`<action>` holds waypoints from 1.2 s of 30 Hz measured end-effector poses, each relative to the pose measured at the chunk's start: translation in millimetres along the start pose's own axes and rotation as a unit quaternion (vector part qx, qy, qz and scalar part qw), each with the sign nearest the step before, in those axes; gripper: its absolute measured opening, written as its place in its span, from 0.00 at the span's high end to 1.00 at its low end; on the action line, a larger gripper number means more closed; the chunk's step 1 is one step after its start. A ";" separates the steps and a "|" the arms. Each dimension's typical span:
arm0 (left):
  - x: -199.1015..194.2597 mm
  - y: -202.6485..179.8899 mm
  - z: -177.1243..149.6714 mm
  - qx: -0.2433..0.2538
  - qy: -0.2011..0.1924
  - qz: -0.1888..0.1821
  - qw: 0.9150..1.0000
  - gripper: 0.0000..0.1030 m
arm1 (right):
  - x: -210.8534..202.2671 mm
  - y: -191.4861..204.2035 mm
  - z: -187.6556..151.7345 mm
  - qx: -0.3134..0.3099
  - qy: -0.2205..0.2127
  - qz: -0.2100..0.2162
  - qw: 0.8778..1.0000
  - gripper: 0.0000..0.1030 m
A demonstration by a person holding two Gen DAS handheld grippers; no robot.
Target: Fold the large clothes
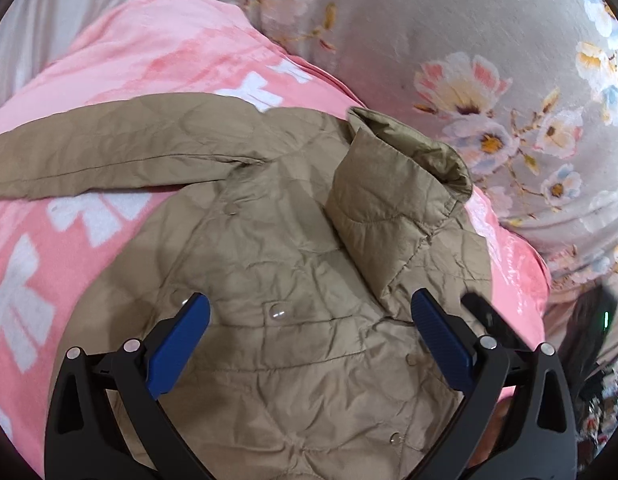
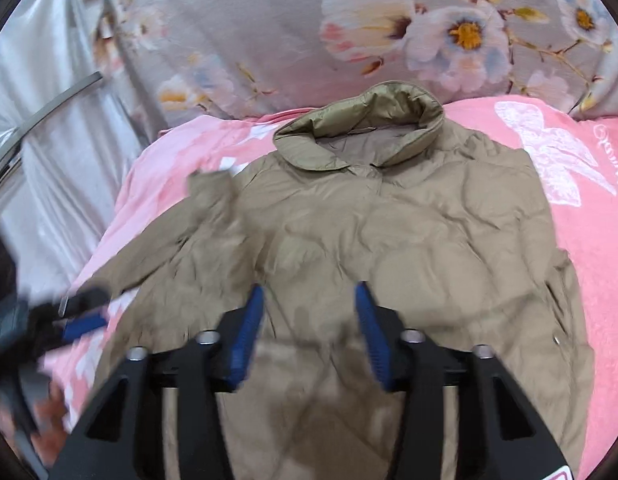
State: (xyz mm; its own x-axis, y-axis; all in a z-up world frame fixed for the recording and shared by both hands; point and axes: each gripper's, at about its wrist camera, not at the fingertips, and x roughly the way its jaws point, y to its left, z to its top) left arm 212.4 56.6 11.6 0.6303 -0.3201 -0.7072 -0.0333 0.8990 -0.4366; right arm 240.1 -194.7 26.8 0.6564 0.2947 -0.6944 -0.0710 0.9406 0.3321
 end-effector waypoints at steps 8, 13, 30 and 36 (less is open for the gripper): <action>19.8 19.8 5.9 -0.003 0.035 0.012 0.999 0.05 | 55.5 38.4 -16.0 -0.029 0.078 0.052 0.995 0.85; 66.4 36.0 11.7 -0.041 0.108 -0.016 0.993 0.05 | -5.5 -49.2 -18.6 0.096 0.001 -0.007 0.995 0.77; 91.1 -6.8 68.1 0.064 0.018 0.064 0.996 0.92 | -30.0 -162.5 1.4 0.216 -0.106 -0.088 0.967 0.96; 135.0 -6.6 34.7 0.130 0.019 0.127 0.983 0.92 | 18.2 -170.4 -10.5 0.195 -0.004 -0.155 0.968 0.98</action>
State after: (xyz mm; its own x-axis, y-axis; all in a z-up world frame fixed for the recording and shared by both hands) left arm 324.7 17.8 -61.6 0.5977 -0.0820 -0.7975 0.0162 0.9958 -0.0902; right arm 256.2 -347.8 -49.1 0.6063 0.0058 -0.7952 0.4188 0.8478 0.3255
